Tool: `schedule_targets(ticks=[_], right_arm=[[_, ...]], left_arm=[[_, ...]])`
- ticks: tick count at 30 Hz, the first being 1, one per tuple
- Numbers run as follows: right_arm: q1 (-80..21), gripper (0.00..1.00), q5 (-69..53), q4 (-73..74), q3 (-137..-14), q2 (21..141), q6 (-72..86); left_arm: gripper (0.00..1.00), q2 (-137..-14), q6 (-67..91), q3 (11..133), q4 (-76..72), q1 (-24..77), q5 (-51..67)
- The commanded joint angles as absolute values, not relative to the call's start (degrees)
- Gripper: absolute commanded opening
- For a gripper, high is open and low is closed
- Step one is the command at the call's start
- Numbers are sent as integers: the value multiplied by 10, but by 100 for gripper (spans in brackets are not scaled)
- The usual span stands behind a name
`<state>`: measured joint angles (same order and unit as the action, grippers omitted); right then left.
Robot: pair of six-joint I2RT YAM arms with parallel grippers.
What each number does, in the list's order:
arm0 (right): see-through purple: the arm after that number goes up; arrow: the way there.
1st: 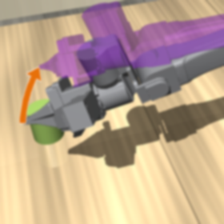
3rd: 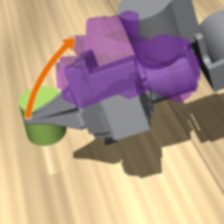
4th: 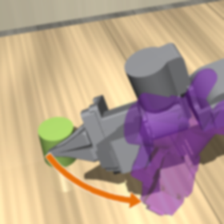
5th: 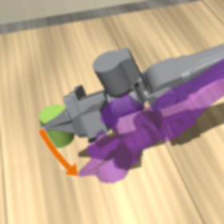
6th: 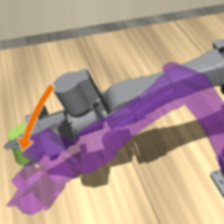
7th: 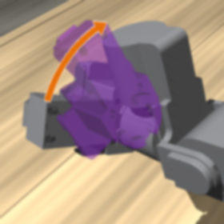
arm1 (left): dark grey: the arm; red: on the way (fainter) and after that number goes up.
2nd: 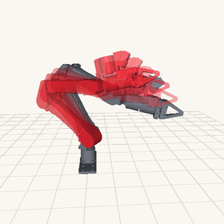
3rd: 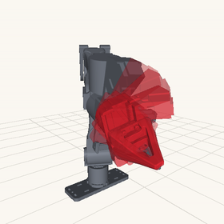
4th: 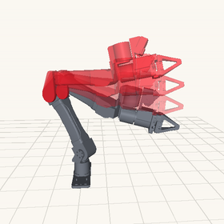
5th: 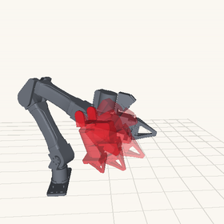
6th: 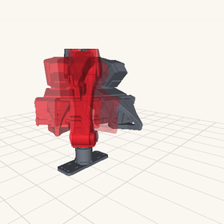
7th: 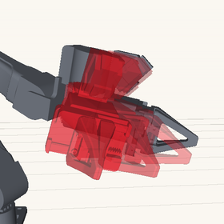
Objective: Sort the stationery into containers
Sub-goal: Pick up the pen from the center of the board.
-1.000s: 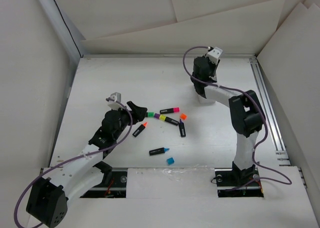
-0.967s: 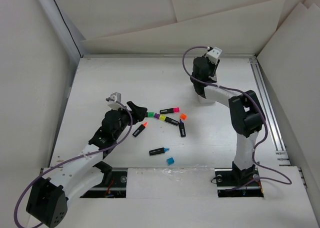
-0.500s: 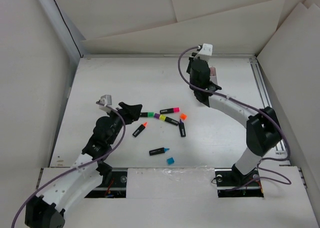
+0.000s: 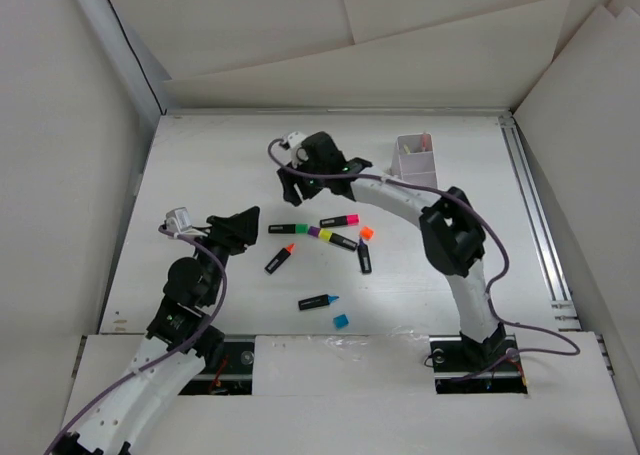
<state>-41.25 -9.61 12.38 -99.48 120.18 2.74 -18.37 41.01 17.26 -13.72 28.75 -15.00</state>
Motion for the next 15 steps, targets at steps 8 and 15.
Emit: schedule_targets(ticks=[8, 15], right_arm=[[-477, 75, -115, 288, -1107, 1286, -39], [-504, 76, -77, 307, -1135, 1319, -49]], left_arm=[[67, -107, 412, 183, -99, 285, -194], [67, -64, 418, 183, -92, 285, -200]])
